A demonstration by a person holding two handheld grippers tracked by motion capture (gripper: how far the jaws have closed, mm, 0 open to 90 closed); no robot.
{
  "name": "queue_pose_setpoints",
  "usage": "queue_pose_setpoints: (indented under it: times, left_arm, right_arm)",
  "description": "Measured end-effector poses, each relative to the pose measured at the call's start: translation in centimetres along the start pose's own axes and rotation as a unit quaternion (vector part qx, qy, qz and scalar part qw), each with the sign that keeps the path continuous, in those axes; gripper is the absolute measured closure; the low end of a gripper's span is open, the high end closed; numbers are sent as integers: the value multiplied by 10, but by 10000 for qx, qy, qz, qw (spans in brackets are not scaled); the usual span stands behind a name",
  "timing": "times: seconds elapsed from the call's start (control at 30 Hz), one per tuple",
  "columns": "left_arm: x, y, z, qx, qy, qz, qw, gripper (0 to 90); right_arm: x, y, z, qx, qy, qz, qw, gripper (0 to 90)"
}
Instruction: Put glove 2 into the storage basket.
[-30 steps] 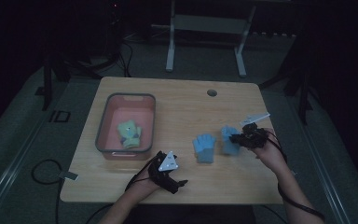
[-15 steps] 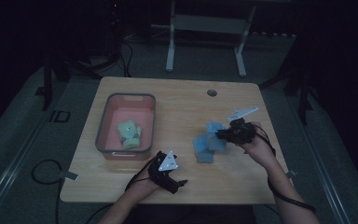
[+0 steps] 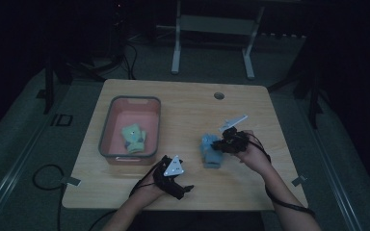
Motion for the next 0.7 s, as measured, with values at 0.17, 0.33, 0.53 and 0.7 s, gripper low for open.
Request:
queue_pose_setpoints:
  times: [0.17, 0.33, 0.53, 0.7]
  left_arm:
    - [0, 0, 0, -10, 2, -1, 10000, 18]
    - [0, -1, 2, -51, 26, 15, 10000, 18]
    - [5, 2, 6, -49, 103, 131, 9998, 18]
    - [9, 0, 16, 128, 301, 207, 9992, 34]
  right_arm:
    - [-20, 0, -13, -110, -230, 100, 9996, 829]
    - [-33, 1, -21, -176, -317, 169, 9992, 806]
    - [-38, -2, -25, -191, -380, 180, 9989, 744]
    - [-24, -2, -23, -57, -225, 119, 9997, 554]
Point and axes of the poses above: each handheld gripper's, and its own axes: x roughly backward along the jaws, z roughly out of its top, y roughly to its right, the point moved 6 cm from there along -x, roughly forward along the jaws, and after that the axes turned 8 degrees about x, right-handed, at the moved point
